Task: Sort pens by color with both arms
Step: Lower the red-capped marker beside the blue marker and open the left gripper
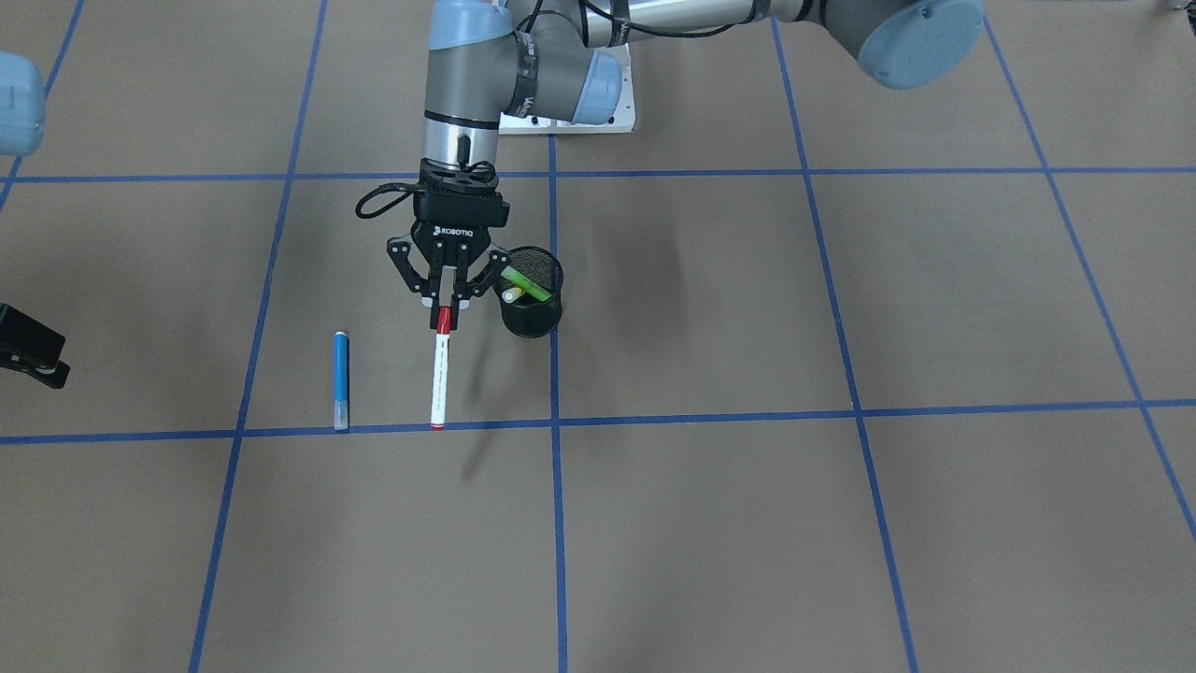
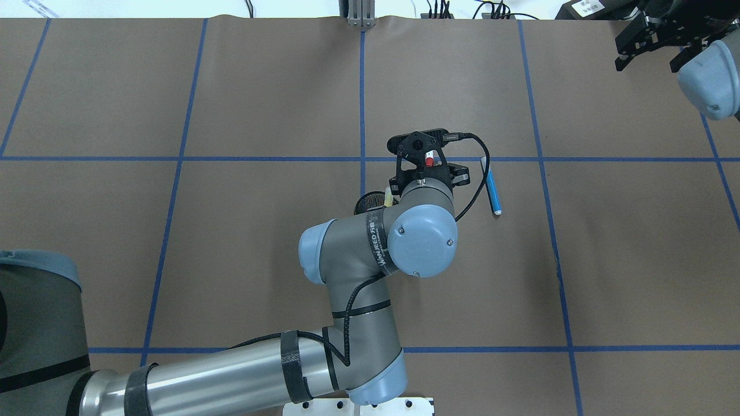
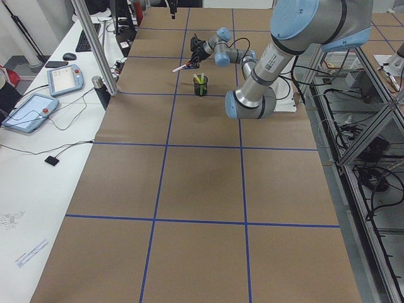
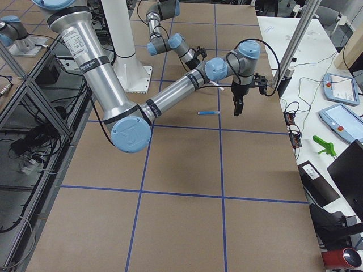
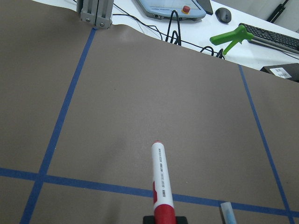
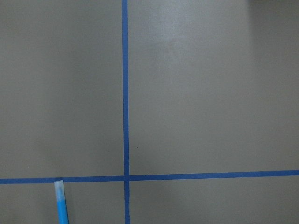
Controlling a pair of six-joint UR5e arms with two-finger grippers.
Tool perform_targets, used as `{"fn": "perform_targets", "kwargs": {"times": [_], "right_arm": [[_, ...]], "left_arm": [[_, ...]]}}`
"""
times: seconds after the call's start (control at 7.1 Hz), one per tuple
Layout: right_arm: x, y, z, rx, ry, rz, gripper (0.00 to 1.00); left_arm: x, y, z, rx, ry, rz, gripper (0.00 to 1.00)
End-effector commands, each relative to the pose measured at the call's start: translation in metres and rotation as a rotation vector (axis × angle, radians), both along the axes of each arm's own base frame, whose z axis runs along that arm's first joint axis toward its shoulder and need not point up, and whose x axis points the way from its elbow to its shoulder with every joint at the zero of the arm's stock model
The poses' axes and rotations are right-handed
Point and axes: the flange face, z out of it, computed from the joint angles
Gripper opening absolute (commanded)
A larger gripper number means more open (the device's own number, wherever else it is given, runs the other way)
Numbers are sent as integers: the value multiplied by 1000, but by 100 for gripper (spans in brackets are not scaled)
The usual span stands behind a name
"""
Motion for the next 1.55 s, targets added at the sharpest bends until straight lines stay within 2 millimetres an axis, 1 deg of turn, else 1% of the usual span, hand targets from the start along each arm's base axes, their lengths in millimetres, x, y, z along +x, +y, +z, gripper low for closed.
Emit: {"fn": "perform_targets", "kwargs": {"times": [0.0, 0.14, 0.28, 0.42, 0.56, 0.7, 0.84, 0.99, 1.13, 1.27, 1.41], "right_arm": [[6, 1, 7, -3, 4, 0, 99], [7, 1, 7, -4, 2, 1, 99], [8, 1, 7, -4, 2, 3, 99], [9, 0, 7, -4, 2, 4, 99], [9, 0, 6, -4, 2, 6, 99], [9, 0, 7, -5, 2, 6, 99], [9, 0, 6, -5, 2, 7, 99], [9, 0, 5, -3, 1, 7, 99], [9, 0, 5, -3, 1, 8, 99], [9, 0, 5, -3, 1, 8, 99], [9, 0, 4, -1, 0, 8, 99]], "left_arm": [[24, 4, -12, 6, -29, -12, 0], [30, 2, -10, 3, -42, -13, 0], [35, -1, -12, 9, -56, -34, 0], [39, -2, -17, 12, -61, -39, 0], [38, -2, -24, 15, -54, -42, 0], [38, -3, -25, 17, -55, -46, 10], [38, -2, -26, 17, -53, -46, 36], [38, -2, -27, 18, -52, -46, 69], [36, -3, -29, 25, -52, -63, 96], [34, -3, -32, 28, -46, -63, 99], [25, 0, -43, 41, -22, -57, 99]]}}
